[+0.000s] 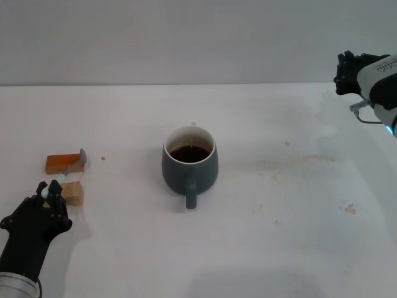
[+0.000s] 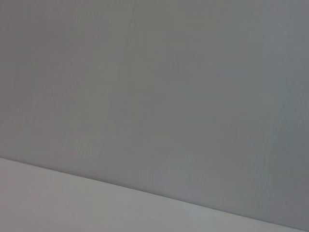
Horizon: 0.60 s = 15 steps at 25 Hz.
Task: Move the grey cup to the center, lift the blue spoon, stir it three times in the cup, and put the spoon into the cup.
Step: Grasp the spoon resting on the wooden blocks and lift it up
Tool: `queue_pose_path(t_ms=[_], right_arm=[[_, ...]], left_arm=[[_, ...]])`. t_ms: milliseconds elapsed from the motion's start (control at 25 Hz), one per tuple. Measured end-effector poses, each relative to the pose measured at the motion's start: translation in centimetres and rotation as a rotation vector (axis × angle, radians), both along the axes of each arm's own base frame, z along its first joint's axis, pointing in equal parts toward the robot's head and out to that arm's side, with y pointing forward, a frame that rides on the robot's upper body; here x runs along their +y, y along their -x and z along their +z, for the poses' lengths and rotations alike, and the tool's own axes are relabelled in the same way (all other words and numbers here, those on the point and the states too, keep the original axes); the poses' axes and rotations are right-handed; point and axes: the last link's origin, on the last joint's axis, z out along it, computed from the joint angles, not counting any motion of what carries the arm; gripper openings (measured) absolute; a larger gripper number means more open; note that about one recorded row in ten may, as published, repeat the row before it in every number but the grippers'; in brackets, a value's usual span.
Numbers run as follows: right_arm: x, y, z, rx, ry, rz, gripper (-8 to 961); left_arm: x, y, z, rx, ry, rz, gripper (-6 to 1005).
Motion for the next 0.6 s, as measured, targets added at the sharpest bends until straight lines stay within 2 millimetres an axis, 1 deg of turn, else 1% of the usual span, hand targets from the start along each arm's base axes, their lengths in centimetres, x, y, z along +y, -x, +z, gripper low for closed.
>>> queue_pose_path(t_ms=[600], right_arm=[[0.06,0.09,0.02,0.002,-0.001,0.001,64]], left_arm=[[-0.01,0.25,-0.04,0.006,-0.008,0.011,143]])
